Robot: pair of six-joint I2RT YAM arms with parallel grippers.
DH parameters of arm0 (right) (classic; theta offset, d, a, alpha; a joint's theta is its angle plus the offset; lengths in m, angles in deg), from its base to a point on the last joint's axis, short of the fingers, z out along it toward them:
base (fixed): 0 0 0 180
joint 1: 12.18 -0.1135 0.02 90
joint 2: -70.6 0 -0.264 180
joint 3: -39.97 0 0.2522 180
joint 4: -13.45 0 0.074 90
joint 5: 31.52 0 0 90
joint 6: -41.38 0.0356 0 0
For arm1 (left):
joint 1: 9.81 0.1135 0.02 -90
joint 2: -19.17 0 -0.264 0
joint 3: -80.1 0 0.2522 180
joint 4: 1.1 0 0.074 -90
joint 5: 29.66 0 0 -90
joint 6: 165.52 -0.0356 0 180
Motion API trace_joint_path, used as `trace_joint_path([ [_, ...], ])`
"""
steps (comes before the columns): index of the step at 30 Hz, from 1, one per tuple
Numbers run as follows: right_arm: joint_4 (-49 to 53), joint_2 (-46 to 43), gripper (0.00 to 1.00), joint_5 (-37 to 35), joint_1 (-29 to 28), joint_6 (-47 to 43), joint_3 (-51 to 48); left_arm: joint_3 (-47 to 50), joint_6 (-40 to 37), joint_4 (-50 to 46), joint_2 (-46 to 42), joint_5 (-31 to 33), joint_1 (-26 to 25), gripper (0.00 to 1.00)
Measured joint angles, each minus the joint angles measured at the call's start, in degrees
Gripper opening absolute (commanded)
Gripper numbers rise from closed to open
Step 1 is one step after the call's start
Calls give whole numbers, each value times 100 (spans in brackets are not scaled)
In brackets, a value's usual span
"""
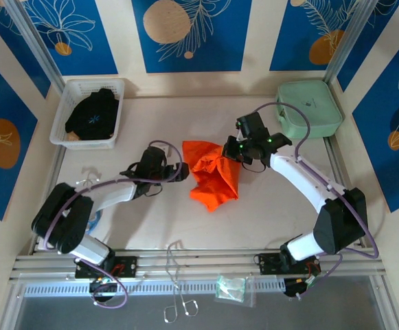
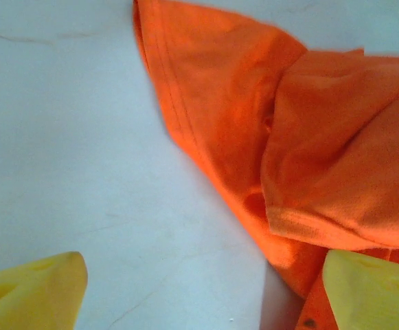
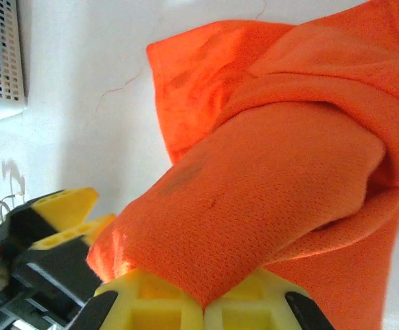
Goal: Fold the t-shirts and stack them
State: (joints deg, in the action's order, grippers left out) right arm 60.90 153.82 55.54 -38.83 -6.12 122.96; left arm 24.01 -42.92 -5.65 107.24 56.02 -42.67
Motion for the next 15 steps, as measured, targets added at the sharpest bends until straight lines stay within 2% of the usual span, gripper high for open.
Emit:
trace_joint_path([
  [5,-2,31,0,109,2,55,-114,0,2,525,643,-697,-173,96],
  [8,2,28,0,144,24,63,-127,-15,-17,780,828,-1093,-304,94],
  [15,15,-76,0,146,227,103,-190,-358,-164,763,1281,-1663,-514,75],
])
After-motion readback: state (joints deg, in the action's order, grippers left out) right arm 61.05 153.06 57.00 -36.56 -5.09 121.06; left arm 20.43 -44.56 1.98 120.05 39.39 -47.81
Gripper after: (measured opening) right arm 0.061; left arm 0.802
